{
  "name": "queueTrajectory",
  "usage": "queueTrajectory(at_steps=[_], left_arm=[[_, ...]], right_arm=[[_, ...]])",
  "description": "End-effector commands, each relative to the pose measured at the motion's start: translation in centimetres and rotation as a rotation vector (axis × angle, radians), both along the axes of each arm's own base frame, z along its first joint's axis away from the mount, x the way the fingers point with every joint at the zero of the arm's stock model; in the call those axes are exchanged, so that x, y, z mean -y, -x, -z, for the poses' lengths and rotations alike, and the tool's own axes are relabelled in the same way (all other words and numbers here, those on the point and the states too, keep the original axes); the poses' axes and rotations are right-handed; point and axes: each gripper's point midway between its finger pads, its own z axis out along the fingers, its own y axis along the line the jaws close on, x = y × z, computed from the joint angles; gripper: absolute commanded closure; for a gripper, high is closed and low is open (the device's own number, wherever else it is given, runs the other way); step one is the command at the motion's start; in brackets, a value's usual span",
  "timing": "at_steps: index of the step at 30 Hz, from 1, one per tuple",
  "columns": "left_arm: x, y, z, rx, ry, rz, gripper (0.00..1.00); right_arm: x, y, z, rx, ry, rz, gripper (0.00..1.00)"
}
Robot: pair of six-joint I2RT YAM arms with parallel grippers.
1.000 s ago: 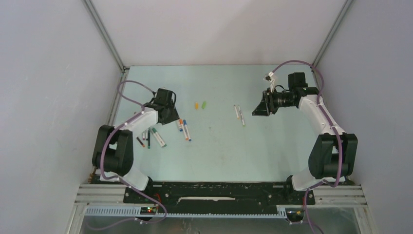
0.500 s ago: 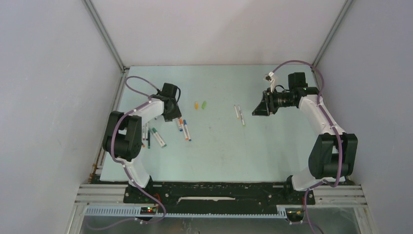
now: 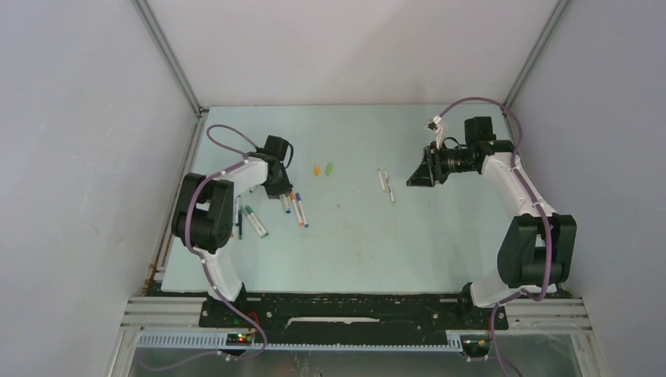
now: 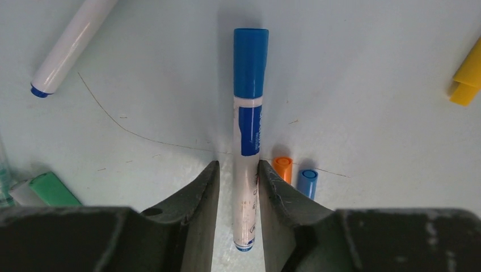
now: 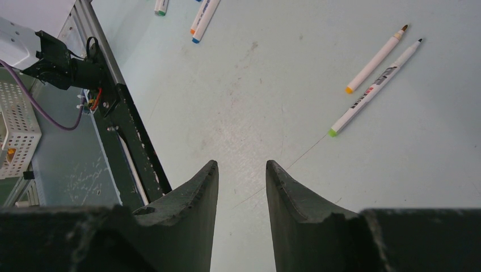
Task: Open the pen caps
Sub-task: Pick up the pen from the center of the board.
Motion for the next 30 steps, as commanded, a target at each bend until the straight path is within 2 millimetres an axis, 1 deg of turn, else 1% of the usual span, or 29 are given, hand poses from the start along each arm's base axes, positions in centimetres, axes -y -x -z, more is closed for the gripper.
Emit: queueTrajectory(at_steps=[1,9,12,16,19,23,28,30], left_arm=[[-0.1,-1.4,-0.6,0.018,-0.012,0.003,0.66],[-0.2,-0.3,0.3,-0.033,-0.014,0.01,0.66],[-0.4,0.0,0.5,-0.04,-0.014,0.006,0.73],[-0.7,0.3,0.1,-0.027,-0.02,-0.001,0.84],[-1.1,0.3,-0.7,0.002,-0.029,-0.008,0.91],[-1.1,0.2,-2.6,0.073,-0.018,0.006,0.99],[-1.1,1.1,-5.3,0.191,0.022,0.016,1.0],[-0.5,1.5,-6.4,0.249,0.068,0.036,1.0]], right_arm=[[-0.2,0.1,-0.1,0.014,-0.014,-0.018,0.61],[-0.2,0.1,-0.4,0.023,-0.018,-0.019,0.61],[-0.2,0.2,-0.6,0.027,-0.021,-0.018,0.61],[-0.2,0.2,-0.9,0.031,-0.025,-0.019,0.61],[-0.2,0.3,-1.0,0.034,-0.029,-0.019,0.61],[-0.2,0.4,-1.2,0.037,-0.03,-0.02,0.61],[-0.2,0.6,-1.5,0.046,-0.036,-0.029,0.6],[-0.3,0.8,-1.7,0.053,-0.041,-0.036,0.6]])
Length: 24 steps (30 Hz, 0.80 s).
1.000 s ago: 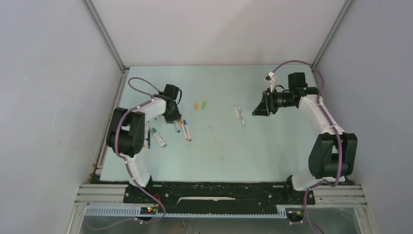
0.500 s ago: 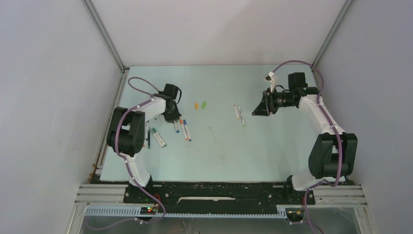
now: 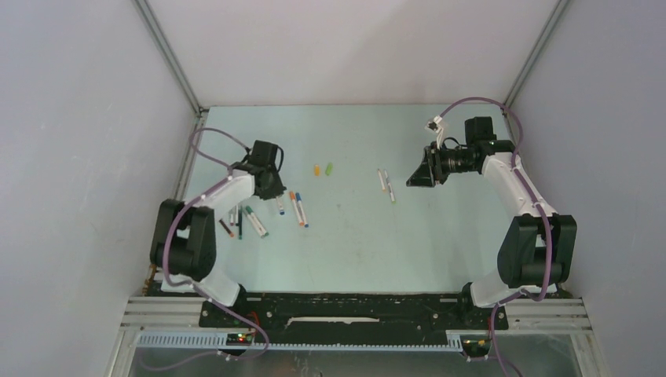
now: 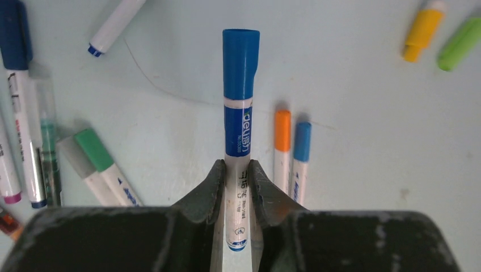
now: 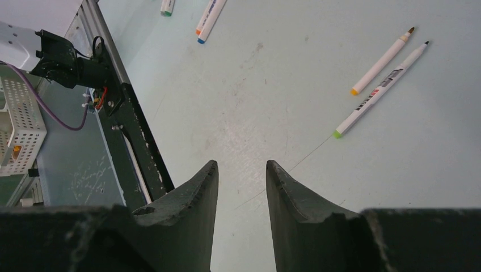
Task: Open the pen caps
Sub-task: Pick up the pen from the center of the board.
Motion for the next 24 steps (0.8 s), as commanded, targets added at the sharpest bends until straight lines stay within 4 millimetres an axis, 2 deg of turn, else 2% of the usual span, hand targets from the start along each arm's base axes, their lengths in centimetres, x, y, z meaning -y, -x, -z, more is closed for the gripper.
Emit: queueTrajectory(at_steps=[1,5,8,11,13,18,24], left_arm=[[0.9,-0.1,-4.2,0.199,0.089,0.055,1.0],[4.8,0.9,-7.4,0.377,0.307,0.202,1.0],[7.4,1.7,-11.2,0.536,0.42,0.299,1.0],[10.4,3.2,-14.6,0.647,0.536,0.416,1.0],[12.3,4.1,-16.3,0.702,0.598,0.473,1.0],[16.9,6.3,-20.1,0.798,0.718,0.582,1.0],[20.9,7.8,-23.6,0.874,0.824,0.646,1.0]], right_arm=[[-0.3,0.8,-1.7,0.059,-0.033,-0.033,0.6],[-1.0,1.6,-2.3,0.073,-0.06,-0.076,0.6],[-1.7,2.4,-2.8,0.096,-0.08,-0.104,0.6],[-2.4,3.4,-3.5,0.124,-0.11,-0.137,0.6],[-2.9,4.2,-3.9,0.136,-0.138,-0.158,0.6],[-3.9,5.8,-5.4,0.152,-0.258,-0.203,0.59],[-4.5,7.3,-6.4,0.122,-0.366,-0.237,0.49]])
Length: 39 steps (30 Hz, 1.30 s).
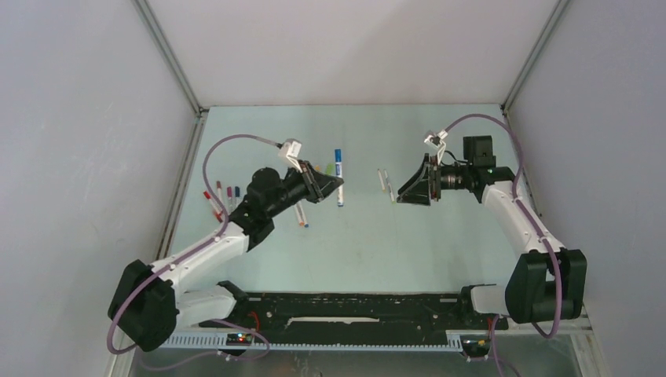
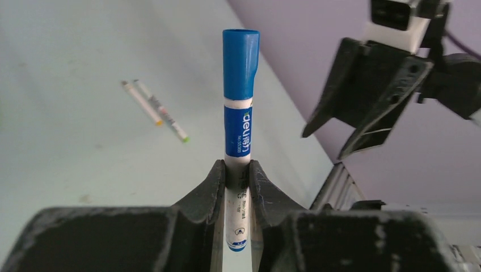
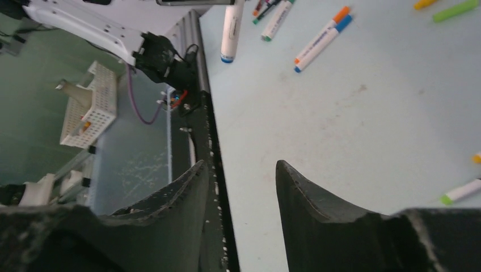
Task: Open the pen caps
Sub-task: Pick up the pen from the center of the board, then open the pen cap from the pen.
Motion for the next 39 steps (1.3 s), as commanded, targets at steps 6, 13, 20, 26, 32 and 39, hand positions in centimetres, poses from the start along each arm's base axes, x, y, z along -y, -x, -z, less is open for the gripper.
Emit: queueTrajectory(at_steps=[6,13,20,26,32,39], left_arm=[[5.9,0.9,-6.2,0.124,0.176,0.095,1.0],[8.7,1.1,-7.3,0.117,0.226,0.1,1.0],[10.9,1.4,-7.5,0.105,0.269,0.106,1.0],[12.2,1.7,-7.6,0.11,0.275,0.111,1.0],[12.5,1.8,-7.5,0.116,0.262,0.086,1.0],[12.6,2.0,-7.5,0.113,0.24,0.081,0.93]], right_arm=[[-1.7,1.4,-2.4,-0.021,-0.14,-0.103,0.45],[-3.4,2.3,-1.7,-0.06,-0.13,-0.156,0.39],[-4.0,1.8,-1.3,-0.092,-0.122,-0.135,0.38],[-4.2,1.0,-0.8,-0.119,-0.127,-0.096,0.4],[-4.5,0.7,-0.6,-0.167,-0.138,-0.081,0.55],[-4.9,1.2,-0.7,-0.173,-0.149,-0.129,1.0]])
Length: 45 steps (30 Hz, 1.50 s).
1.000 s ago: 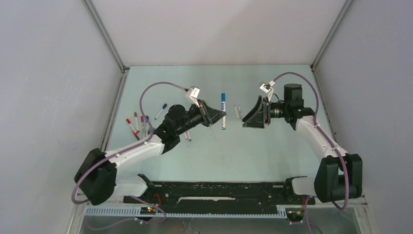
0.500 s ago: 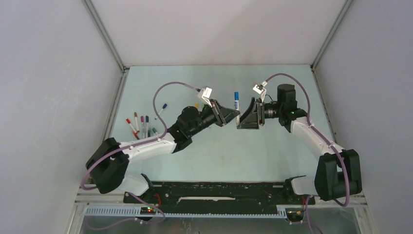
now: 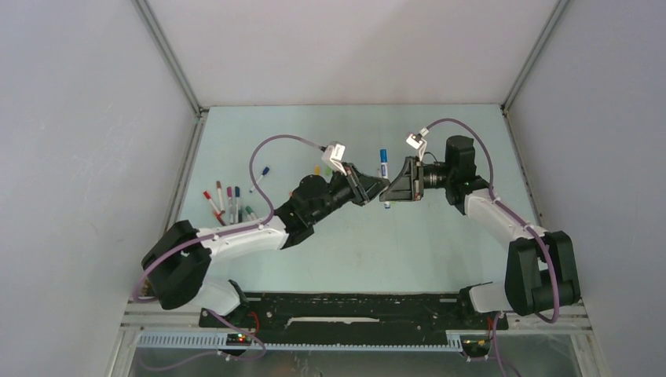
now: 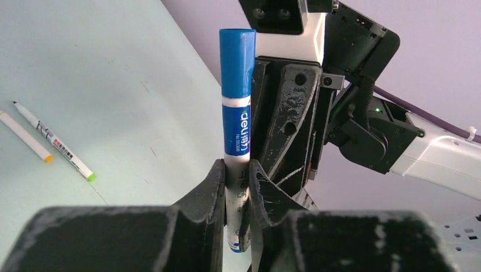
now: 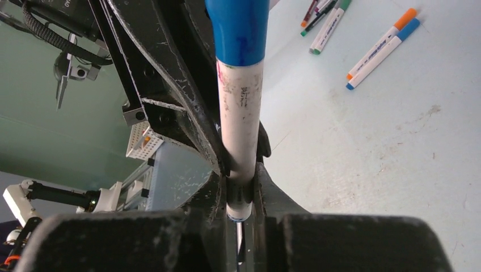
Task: Open the pen caps
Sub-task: Open the pen cap from the pen.
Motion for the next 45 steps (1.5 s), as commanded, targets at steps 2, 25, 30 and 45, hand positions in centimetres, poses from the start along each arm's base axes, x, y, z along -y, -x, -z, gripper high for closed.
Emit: queueTrajectory(at_steps=[2,25,30,45], left_arm=[[-0.2,-0.3,-5.1,0.091,0.038,-0.02,0.78],[-4.0,-0.8,-7.2,0.122,0.079,0.132,0.34],[-2.9,-0.9,-7.4,0.116,0.121,0.174,0.35],[-1.4,-0.7,-8.3,0.108,0.184,0.233,0.55]], right_arm=[[-0.3,0.6,-0.8,0.043,-0.027,-0.053,1.0],[-0.2,3.4,-1.0,0.139,-0.095,-0.228,1.0],[-0.3,3.3,-0.8,0.127,-0.094,-0.231,1.0],[-0.5,3.1,-0.3,0.105,-0.083,-0.224,1.0]])
